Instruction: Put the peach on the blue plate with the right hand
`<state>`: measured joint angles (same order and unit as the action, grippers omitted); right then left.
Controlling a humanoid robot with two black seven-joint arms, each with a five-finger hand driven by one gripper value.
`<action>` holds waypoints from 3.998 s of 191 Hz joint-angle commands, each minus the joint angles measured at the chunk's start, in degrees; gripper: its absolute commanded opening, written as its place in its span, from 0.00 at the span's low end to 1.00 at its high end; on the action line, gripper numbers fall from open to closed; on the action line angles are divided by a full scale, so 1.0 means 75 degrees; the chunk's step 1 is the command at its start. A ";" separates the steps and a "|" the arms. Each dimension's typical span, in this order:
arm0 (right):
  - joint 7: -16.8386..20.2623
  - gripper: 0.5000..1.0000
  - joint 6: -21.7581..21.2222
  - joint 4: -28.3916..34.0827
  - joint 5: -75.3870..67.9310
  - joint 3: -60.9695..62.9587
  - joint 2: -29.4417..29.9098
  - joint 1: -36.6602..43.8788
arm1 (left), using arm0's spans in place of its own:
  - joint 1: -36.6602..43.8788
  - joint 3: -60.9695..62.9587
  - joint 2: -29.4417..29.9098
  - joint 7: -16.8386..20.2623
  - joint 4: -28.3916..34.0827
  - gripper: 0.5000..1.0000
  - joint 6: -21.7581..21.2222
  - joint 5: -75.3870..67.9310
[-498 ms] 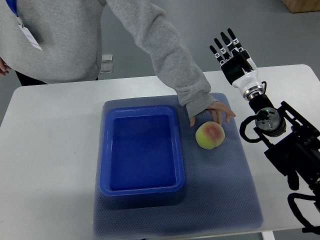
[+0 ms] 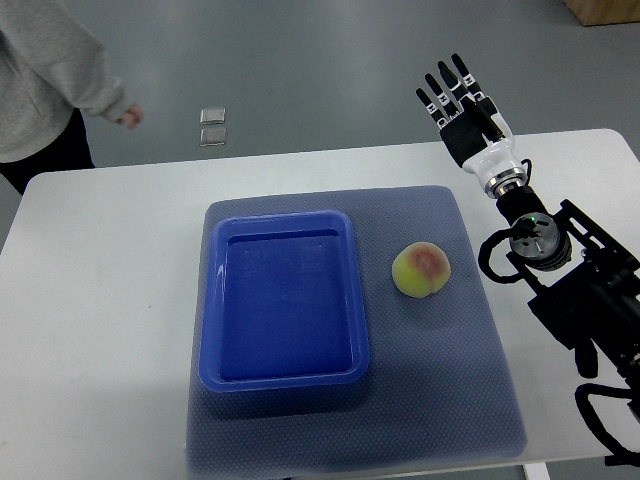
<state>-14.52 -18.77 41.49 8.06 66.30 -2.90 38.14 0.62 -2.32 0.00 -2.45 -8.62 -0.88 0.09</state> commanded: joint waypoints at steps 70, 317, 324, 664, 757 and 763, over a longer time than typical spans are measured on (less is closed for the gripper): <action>0.0119 0.86 -0.0017 0.0082 0.1445 -0.1856 -0.0797 0.0867 | 0.0000 0.0040 0.0000 -0.0001 -0.0082 1.00 0.0024 -0.0035; 0.2041 0.86 -0.0626 0.4559 0.6730 -1.1442 -0.4231 0.6469 | -0.0023 0.0040 0.0000 -0.0048 -0.1007 1.00 0.0048 -0.0071; 0.2041 0.86 -0.0544 0.4488 0.6730 -1.1442 -0.4160 0.6375 | -0.0023 0.0028 0.0000 -0.0048 -0.1007 1.00 0.0048 -0.0071; 0.1655 0.00 0.0148 0.4687 0.7128 -1.0657 -0.4699 0.6363 | -0.0023 0.0040 0.0000 -0.0048 -0.1007 1.00 0.0048 -0.0047; 0.1760 0.00 -0.1470 0.5672 0.5816 -1.0399 -0.6188 0.8824 | -0.0023 0.0051 0.0000 -0.0048 -0.1054 1.00 0.0048 -0.0071; 0.1772 0.00 -0.1423 0.5672 0.5804 -1.0399 -0.5988 0.8848 | -0.0023 0.0040 0.0000 -0.0048 -0.1078 1.00 0.0048 -0.0071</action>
<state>-1.33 -29.87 83.96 51.70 -11.65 -49.59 103.89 0.43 -1.99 0.00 -2.82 -16.39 -0.52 -0.44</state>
